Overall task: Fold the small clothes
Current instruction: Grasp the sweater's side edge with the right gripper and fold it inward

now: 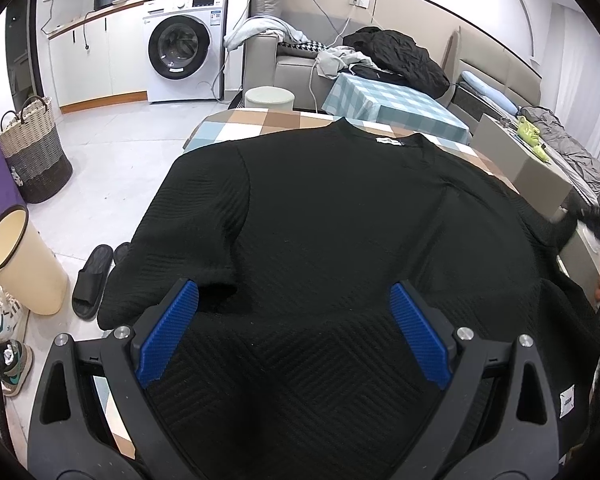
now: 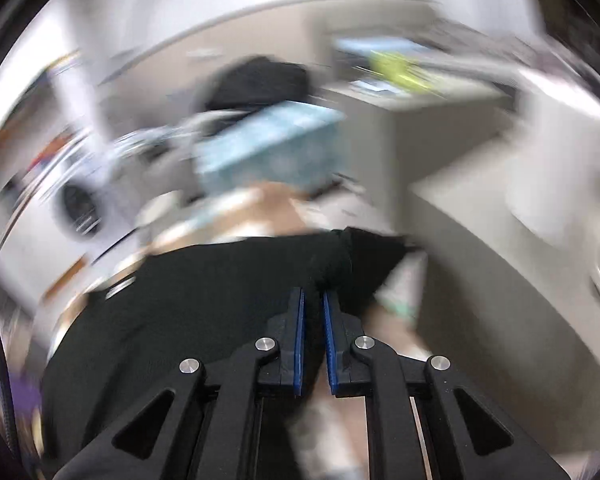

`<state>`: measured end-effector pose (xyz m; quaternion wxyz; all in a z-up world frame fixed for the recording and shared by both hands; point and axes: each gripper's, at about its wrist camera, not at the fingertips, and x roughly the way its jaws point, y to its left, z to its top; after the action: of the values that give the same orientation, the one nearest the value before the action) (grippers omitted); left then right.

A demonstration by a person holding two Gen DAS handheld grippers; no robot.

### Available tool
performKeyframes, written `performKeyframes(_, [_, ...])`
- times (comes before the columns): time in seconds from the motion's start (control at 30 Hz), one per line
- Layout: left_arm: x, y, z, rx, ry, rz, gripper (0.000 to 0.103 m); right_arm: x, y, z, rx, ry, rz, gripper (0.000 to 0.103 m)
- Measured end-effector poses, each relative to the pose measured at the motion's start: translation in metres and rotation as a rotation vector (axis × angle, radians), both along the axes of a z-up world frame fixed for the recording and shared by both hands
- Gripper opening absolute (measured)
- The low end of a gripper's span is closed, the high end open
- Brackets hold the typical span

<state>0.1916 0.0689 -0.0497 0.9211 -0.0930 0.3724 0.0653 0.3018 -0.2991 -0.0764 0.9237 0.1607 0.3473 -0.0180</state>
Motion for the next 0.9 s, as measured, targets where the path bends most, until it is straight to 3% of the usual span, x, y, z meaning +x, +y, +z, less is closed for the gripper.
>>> performKeyframes(0.07, [-0.005,0.004,-0.001,0.001,0.0,-0.002,0.096,-0.002,0.041,0.013,-0.046,-0.043,0.215,0.009])
performKeyframes(0.13, [-0.007,0.004,-0.001,-0.004,0.001,-0.002,0.096,-0.007,0.079,0.014,-0.045,-0.016,0.419,0.009])
performKeyframes(0.23, [-0.009,0.003,-0.003,-0.006,0.007,-0.005,0.096,-0.014,0.098,0.003,-0.035,0.075,0.532,0.023])
performKeyframes(0.3, [-0.01,0.002,-0.003,-0.002,0.007,-0.008,0.096,-0.02,0.089,-0.001,-0.017,0.091,0.503,0.042])
performKeyframes(0.43, [-0.013,0.005,-0.002,-0.003,0.004,-0.005,0.096,-0.021,0.049,-0.023,-0.082,0.227,0.316,0.043])
performKeyframes(0.5, [-0.014,0.007,-0.003,0.001,0.007,0.001,0.096,-0.022,0.034,-0.038,-0.046,0.29,0.282,0.043])
performKeyframes(0.63, [-0.015,0.012,-0.005,0.003,0.018,0.018,0.096,-0.014,0.026,-0.053,0.05,0.323,0.3,0.044])
performKeyframes(0.73, [-0.017,0.015,-0.006,0.008,0.024,0.031,0.096,-0.005,0.027,-0.062,0.059,0.342,0.298,0.043])
performKeyframes(0.77, [-0.018,0.017,-0.006,0.01,0.026,0.035,0.096,-0.004,0.027,-0.065,0.067,0.347,0.296,0.039])
performKeyframes(0.8, [-0.019,0.02,-0.007,0.014,0.029,0.043,0.096,-0.003,0.028,-0.066,0.061,0.332,0.291,0.022])
performKeyframes(0.9, [-0.021,0.029,-0.007,0.013,0.035,0.075,0.096,0.002,0.03,-0.067,0.044,0.296,0.279,0.008])
